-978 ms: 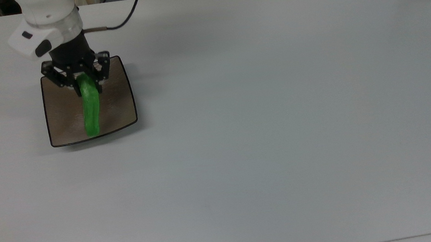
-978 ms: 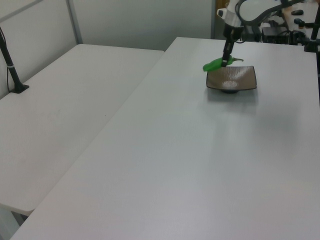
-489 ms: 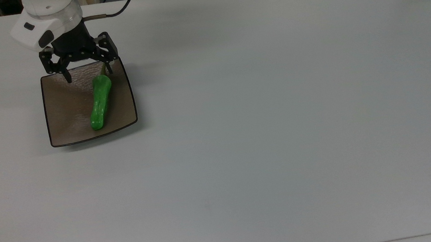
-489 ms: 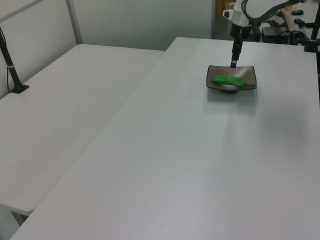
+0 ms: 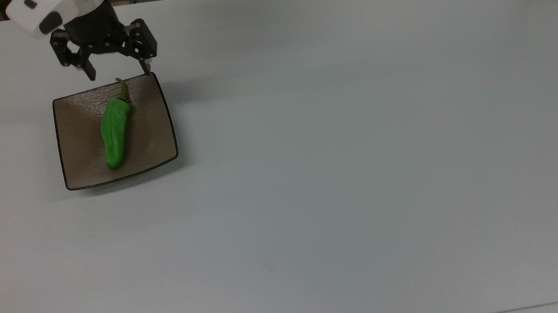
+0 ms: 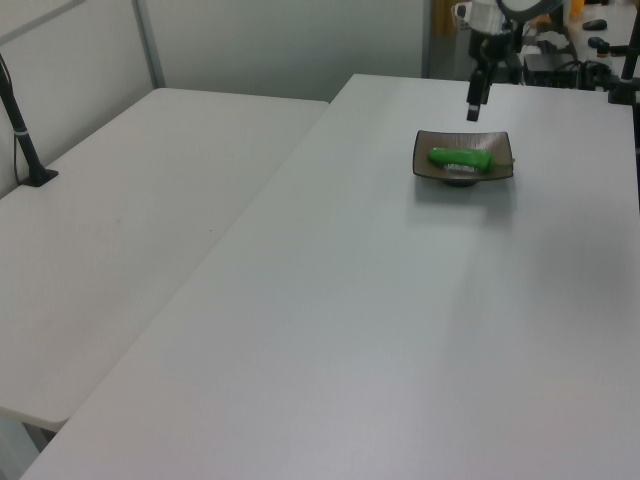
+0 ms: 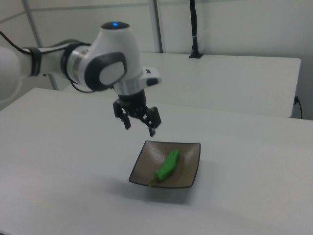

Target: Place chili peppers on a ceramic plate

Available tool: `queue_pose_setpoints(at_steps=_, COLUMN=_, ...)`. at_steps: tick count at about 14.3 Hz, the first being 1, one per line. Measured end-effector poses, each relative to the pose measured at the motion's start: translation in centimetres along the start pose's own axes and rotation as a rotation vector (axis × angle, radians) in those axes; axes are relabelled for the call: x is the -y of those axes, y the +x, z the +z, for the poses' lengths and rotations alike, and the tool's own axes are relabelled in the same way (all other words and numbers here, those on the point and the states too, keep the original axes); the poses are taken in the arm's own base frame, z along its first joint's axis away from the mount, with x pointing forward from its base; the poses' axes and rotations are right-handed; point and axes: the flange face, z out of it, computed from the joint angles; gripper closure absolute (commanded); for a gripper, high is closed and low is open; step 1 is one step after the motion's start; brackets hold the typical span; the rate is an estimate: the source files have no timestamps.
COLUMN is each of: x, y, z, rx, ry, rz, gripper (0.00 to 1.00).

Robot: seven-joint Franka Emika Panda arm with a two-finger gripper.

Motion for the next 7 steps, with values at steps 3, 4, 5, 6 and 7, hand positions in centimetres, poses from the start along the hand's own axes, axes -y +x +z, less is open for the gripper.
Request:
queue_pose_setpoints(at_steps=3, x=4.3, y=0.8, z=-3.0, rx=-0.025, ry=0.006, rz=0.111, gripper=0.0)
queue_pose_setpoints(at_steps=4, x=5.8, y=1.0, z=-3.9, rx=-0.029, ry=0.009, rz=0.111, gripper=0.0)
queue_pose_setpoints(at_steps=5, x=7.2, y=1.2, z=-4.8, rx=-0.029, ry=0.012, rz=0.104, gripper=0.0)
queue_pose_setpoints(at_steps=6, x=8.3, y=1.2, z=-5.6, rx=-0.023, ry=0.015, rz=0.093, gripper=0.0)
queue_pose_setpoints(at_steps=7, x=9.3, y=1.2, z=-6.4, rx=-0.017, ry=0.017, rz=0.079, gripper=0.0)
